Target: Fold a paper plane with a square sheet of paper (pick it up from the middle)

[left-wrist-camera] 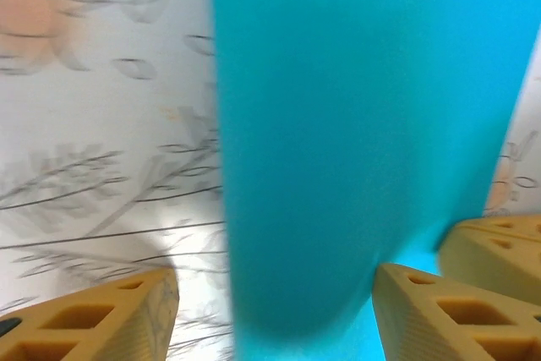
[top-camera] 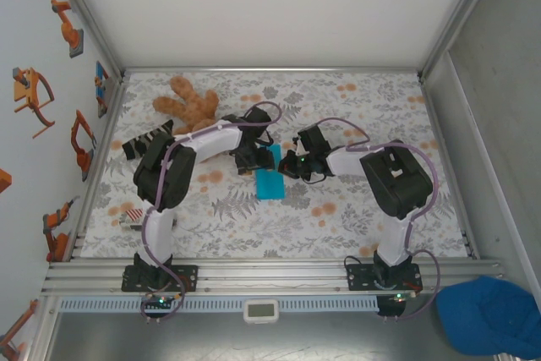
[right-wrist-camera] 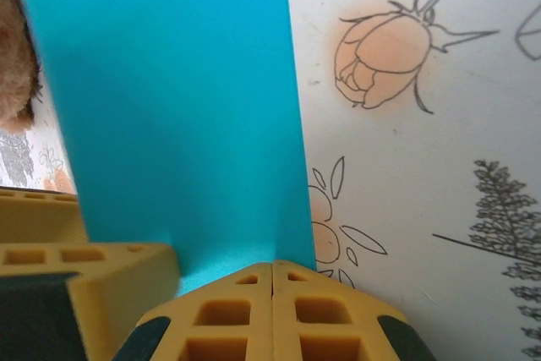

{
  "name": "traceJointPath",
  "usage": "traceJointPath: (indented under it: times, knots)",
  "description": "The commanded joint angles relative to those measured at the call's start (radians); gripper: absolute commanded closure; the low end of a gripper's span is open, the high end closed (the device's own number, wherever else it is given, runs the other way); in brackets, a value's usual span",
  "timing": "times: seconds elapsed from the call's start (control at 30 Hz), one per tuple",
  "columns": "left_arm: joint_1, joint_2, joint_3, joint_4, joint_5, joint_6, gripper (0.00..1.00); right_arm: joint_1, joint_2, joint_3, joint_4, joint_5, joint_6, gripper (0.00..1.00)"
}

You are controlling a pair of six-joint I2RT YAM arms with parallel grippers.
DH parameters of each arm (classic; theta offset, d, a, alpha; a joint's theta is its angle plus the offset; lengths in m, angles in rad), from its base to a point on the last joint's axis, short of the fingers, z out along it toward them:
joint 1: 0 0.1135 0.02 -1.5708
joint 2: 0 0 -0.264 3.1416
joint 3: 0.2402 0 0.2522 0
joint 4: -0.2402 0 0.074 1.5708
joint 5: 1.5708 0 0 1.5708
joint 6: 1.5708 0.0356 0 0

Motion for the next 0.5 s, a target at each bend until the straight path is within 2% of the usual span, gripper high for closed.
traceJointPath:
  times: [0.0,0.1,0.17,0.27,0.37,0.47]
  knots:
    - [0.048,-0.131,-0.010,-0.049,-0.104,0.035,0.37,0.000,0.074,-0.008,-0.213,0.134,-0.048,1.00]
    - [0.067,-0.223,-0.047,-0.022,-0.124,0.016,0.38,0.000,0.081,0.004,-0.240,0.152,-0.056,1.00]
    - [0.070,-0.285,-0.102,0.072,-0.091,0.016,0.42,0.000,0.087,0.011,-0.252,0.158,-0.059,1.00]
    - [0.069,-0.340,-0.191,0.255,0.087,-0.011,0.49,0.000,0.098,0.017,-0.262,0.167,-0.059,1.00]
    - [0.064,-0.319,-0.232,0.395,0.238,-0.077,0.58,0.000,0.111,0.016,-0.257,0.164,-0.059,1.00]
    - [0.059,-0.249,-0.222,0.429,0.312,-0.113,0.68,0.000,0.124,0.016,-0.251,0.160,-0.058,1.00]
